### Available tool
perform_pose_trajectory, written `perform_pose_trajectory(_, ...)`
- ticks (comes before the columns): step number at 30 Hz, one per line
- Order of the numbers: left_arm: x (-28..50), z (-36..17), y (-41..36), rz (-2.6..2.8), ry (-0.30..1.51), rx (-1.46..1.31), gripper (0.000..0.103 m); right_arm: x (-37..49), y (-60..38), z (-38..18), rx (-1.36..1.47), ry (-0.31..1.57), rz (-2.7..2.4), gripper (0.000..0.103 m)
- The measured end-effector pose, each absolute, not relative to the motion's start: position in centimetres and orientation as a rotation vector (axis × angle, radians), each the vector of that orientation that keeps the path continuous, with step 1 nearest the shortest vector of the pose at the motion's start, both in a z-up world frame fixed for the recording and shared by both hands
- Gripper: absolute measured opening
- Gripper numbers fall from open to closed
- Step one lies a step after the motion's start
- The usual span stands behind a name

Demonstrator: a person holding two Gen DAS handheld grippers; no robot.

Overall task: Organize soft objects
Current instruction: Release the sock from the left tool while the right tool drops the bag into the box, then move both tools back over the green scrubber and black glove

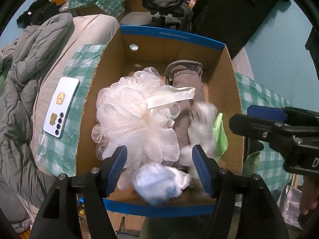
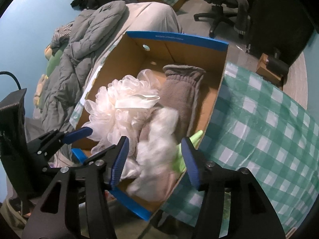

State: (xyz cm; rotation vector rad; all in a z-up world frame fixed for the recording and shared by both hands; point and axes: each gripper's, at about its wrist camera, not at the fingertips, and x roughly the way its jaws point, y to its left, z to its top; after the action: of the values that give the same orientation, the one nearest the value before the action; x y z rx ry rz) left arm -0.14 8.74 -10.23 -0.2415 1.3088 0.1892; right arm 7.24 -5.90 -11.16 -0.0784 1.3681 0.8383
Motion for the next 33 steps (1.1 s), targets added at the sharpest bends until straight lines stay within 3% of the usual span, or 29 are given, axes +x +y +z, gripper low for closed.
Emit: perform_pose_trajectory(33, 1.6, -8.6, -0.2, 0.028, 1.291, -0.141, 0.069, 8.5, -17.5, -11.5, -0.013, 1.376, 0.674, 0.06)
